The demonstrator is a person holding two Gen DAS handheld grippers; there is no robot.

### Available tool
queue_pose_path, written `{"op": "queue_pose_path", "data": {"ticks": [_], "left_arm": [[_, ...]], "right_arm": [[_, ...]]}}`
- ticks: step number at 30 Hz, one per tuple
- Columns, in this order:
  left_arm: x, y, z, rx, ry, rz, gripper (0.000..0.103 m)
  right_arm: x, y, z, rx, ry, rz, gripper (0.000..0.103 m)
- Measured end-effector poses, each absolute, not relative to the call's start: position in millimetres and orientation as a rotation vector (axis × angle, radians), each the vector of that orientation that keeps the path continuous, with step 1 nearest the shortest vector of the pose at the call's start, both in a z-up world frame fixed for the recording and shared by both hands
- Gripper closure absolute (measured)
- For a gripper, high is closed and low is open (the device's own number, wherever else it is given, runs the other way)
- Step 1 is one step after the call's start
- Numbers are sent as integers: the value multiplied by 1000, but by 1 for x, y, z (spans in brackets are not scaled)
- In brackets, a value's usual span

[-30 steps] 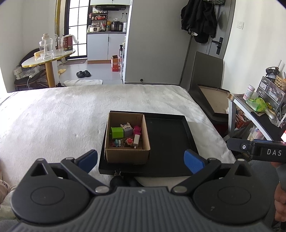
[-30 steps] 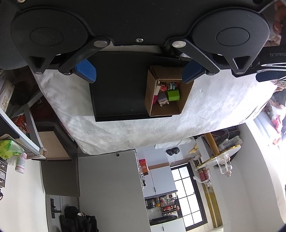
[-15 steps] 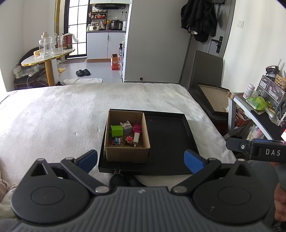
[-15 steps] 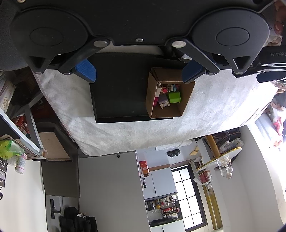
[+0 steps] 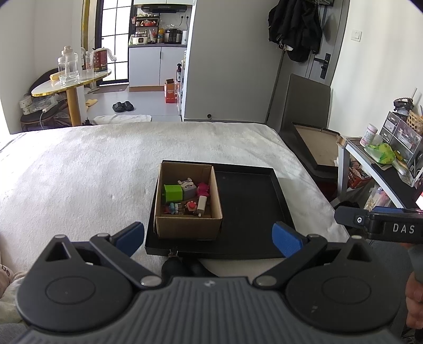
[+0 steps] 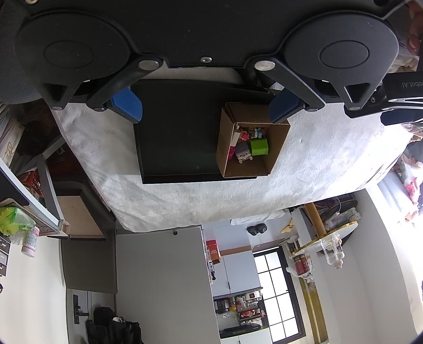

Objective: Organize rigid objects

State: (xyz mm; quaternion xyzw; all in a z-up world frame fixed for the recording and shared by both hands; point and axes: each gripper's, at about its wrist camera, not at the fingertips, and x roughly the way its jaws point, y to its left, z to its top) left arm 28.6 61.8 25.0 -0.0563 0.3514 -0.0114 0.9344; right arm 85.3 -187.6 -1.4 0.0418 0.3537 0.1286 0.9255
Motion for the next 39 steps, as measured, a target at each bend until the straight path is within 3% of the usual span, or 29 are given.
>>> {"op": "queue_pose_path", "data": {"ticks": [39], "left_arm": [[28,63,22,-121,719,-24,1]], "right_arm": [[87,-191,-2,88,724,263,0]]}}
